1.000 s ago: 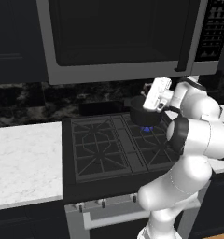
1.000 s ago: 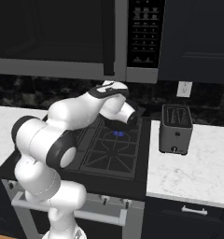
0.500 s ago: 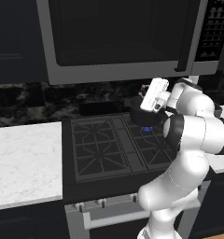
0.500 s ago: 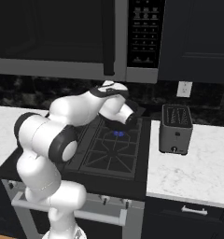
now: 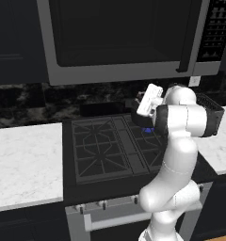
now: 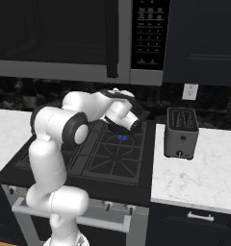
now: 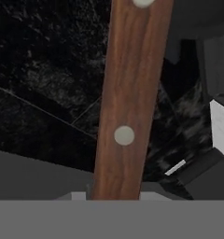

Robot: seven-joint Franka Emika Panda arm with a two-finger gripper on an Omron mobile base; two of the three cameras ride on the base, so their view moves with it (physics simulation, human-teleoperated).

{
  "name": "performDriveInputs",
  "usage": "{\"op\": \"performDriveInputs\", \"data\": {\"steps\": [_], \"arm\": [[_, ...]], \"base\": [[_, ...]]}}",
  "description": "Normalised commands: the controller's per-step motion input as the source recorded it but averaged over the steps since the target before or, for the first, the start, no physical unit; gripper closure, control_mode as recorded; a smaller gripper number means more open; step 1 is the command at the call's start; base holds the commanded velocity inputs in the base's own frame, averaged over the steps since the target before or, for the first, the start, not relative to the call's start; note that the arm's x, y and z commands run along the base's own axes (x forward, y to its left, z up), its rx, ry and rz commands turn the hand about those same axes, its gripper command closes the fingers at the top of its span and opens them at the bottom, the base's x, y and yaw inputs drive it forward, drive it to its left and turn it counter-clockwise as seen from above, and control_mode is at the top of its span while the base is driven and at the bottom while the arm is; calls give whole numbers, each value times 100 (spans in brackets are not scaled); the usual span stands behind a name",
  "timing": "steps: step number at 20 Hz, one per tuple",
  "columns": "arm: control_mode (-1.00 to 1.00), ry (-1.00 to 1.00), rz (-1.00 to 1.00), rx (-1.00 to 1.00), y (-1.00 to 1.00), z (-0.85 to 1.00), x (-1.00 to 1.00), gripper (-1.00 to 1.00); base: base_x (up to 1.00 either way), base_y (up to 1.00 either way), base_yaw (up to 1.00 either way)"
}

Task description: Put the corn and cucumber in the pot. Retrieve the spatula and lightly stir the vegetables in the pot.

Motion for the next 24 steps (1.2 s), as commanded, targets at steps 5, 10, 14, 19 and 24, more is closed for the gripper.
{"op": "performDriveInputs", "data": {"steps": [5, 10, 14, 19, 24], "arm": [[-100, 4, 0, 8, -19, -16, 34, 100], [-100, 16, 0, 18, -19, -11, 11, 100], [-100, 26, -2, 19, -3, 15, -16, 100], [-100, 29, -4, 18, 16, 13, -25, 100], [-100, 33, -8, 13, 3, 0, -37, 100]], "base": [[0, 0, 0], [0, 0, 0], [0, 0, 0], [0, 0, 0], [0, 0, 0]]}}
